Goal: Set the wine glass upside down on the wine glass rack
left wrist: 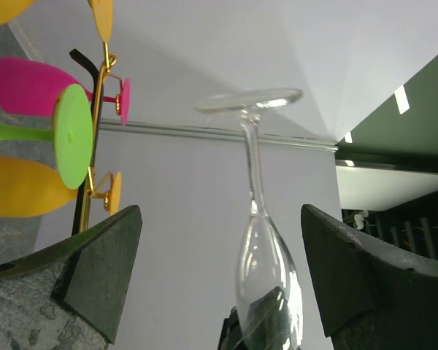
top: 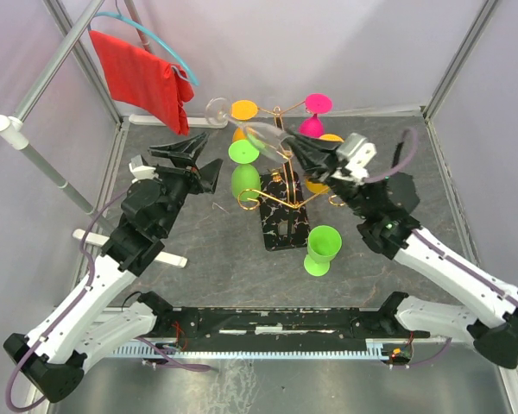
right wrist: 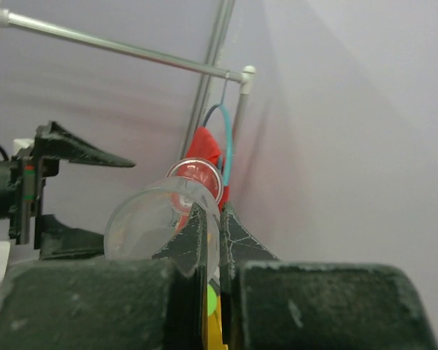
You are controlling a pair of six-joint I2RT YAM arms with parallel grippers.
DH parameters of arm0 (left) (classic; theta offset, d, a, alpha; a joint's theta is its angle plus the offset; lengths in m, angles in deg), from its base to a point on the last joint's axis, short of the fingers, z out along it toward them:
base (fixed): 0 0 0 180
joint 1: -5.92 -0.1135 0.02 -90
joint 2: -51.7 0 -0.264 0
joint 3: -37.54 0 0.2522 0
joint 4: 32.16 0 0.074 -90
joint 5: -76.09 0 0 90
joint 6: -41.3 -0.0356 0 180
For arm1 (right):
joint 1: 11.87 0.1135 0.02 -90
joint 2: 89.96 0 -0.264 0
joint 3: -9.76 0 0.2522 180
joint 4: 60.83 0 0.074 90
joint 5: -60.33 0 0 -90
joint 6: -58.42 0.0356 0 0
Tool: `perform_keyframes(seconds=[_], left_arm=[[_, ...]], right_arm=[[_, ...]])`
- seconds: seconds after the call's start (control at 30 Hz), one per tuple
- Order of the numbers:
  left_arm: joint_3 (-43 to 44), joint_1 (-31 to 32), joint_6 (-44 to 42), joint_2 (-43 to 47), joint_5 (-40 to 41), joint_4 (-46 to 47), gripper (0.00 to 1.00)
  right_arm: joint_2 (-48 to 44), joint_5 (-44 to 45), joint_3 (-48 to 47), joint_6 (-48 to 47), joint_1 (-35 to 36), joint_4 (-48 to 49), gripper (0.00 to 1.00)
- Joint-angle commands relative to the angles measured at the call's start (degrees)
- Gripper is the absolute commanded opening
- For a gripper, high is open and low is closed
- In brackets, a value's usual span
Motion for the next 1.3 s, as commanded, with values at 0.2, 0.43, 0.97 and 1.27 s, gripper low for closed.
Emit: perform_keyframes(seconds=[0.2,0.43,0.97,1.27], left_arm=[[-0.3,0.0,5.1,4.2,5.7,4.4,0.91],[-0.9,0.0,5.1,4.7,5.8,3.2,0.87],[-1.5,0.0,3.9,5.6,8.5,1.6,0.56],[-2.0,0.0,3.7,4.3,7.5,2.9,0.48]], right_arm=[[6.9,9.1,-4.7,-18.5,13.5,7.5,0.01],[11.1,11.6,-4.6,-23.2,19.6,12.6,0.01],[10.9,13.9,-3.1,-26.7,24.3,13.1,0.01],[10.9,13.1,-2.5,-26.9,25.4,14.2,0.01]])
